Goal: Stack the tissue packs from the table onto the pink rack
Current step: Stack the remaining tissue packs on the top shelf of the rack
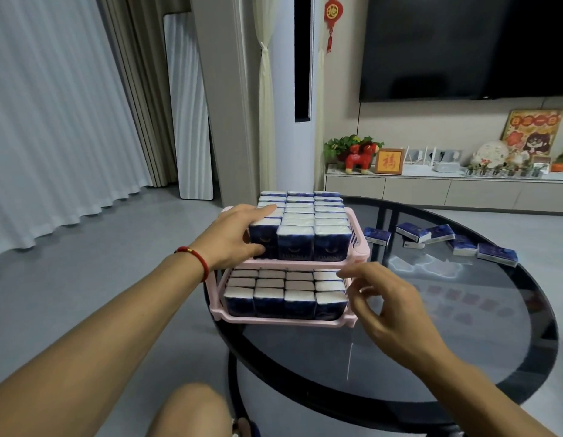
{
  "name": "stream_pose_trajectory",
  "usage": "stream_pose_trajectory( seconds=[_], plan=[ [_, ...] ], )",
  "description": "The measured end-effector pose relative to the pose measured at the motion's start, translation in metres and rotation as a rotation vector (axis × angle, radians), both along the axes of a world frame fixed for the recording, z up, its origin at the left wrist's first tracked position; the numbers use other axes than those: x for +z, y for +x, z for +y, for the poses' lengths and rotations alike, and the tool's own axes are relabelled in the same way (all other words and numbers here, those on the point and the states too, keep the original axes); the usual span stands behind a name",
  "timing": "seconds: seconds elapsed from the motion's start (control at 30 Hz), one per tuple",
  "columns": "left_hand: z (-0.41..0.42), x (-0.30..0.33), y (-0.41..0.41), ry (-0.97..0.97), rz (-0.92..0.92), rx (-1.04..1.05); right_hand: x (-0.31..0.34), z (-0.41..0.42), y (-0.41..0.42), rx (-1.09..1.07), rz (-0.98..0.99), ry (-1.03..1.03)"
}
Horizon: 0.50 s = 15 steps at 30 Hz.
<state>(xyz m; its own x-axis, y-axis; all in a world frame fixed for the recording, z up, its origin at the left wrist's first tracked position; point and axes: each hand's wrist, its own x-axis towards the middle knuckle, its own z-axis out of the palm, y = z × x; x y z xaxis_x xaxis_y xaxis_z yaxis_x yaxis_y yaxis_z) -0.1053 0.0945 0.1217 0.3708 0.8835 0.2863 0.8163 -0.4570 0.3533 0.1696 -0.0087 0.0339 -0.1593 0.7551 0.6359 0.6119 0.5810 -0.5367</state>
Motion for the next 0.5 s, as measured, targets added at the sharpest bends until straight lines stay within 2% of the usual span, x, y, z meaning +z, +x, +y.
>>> stream_pose_trajectory(
  seconds=[0.3, 0.5],
  plan=[
    [-0.005, 0.008, -0.004, -0.084, -0.014, -0.018, -0.004, 0.002, 0.005, -0.005, -0.061, -0.059],
    [-0.011, 0.016, -0.003, -0.103, 0.042, -0.003, -0.002, 0.001, 0.011, -0.030, -0.098, -0.079]
  ],
)
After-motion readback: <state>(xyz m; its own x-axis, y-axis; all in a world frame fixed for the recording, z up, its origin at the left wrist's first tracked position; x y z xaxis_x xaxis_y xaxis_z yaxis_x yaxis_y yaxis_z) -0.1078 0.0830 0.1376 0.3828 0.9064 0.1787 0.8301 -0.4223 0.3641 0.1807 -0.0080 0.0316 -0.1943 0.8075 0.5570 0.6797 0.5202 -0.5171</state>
